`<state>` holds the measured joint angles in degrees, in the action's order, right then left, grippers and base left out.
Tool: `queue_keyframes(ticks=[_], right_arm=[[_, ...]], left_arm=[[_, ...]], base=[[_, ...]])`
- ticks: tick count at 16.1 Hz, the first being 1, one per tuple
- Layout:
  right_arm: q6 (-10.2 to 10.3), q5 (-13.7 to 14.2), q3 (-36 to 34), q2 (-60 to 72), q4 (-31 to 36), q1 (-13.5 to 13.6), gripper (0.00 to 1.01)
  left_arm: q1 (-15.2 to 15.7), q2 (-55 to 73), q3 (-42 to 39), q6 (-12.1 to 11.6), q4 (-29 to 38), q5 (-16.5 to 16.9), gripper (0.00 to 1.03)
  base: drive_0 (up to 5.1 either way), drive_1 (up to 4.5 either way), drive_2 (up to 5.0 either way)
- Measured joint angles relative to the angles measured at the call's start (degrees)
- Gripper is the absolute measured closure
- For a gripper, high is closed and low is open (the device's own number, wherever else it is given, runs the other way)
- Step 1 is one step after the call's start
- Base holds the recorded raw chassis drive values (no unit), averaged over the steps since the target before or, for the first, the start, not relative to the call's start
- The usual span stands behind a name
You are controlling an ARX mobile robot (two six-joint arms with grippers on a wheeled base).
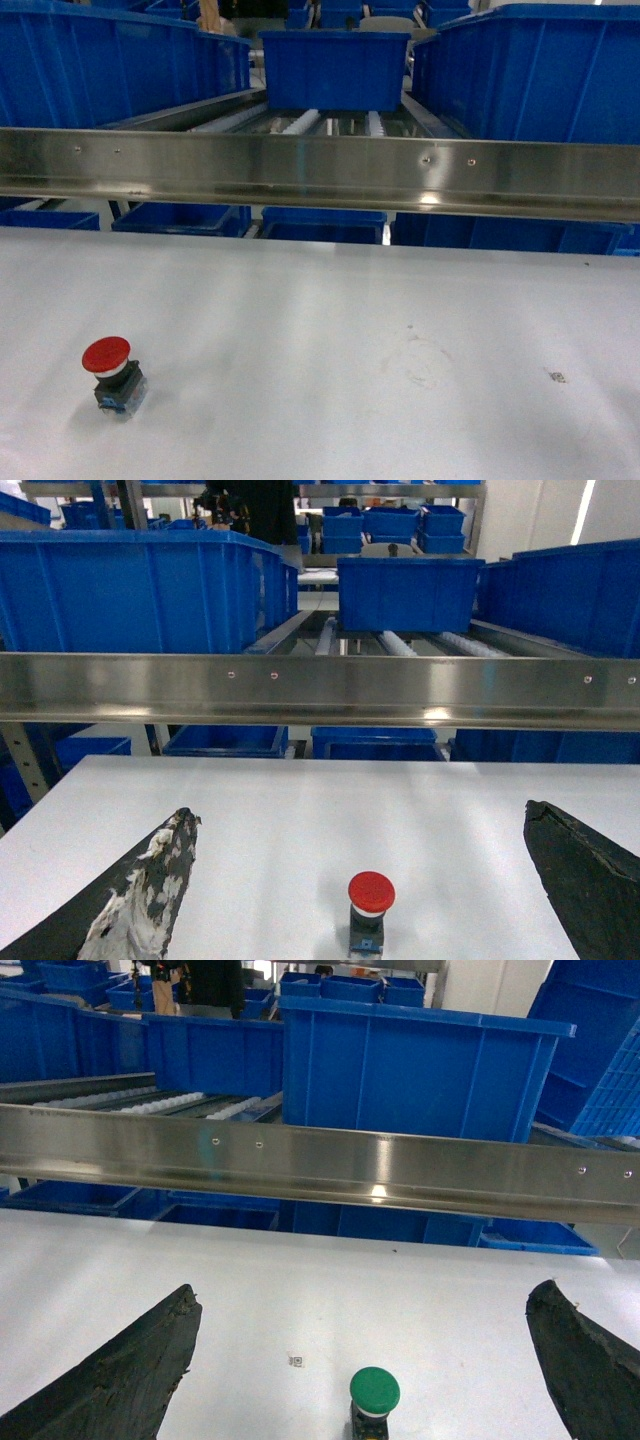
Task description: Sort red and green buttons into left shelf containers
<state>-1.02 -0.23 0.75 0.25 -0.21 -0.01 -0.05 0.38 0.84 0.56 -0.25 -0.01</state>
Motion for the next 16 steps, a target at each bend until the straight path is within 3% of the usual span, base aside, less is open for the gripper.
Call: queue_keyframes(ticks=[16], right_arm=[[0.0,0.0,0.0,0.0,0.0,0.0,0.03]], left_arm=[[0.0,0.0,0.0,0.0,0.0,0.0,0.05]], base=[[0.0,0.00,0.0]])
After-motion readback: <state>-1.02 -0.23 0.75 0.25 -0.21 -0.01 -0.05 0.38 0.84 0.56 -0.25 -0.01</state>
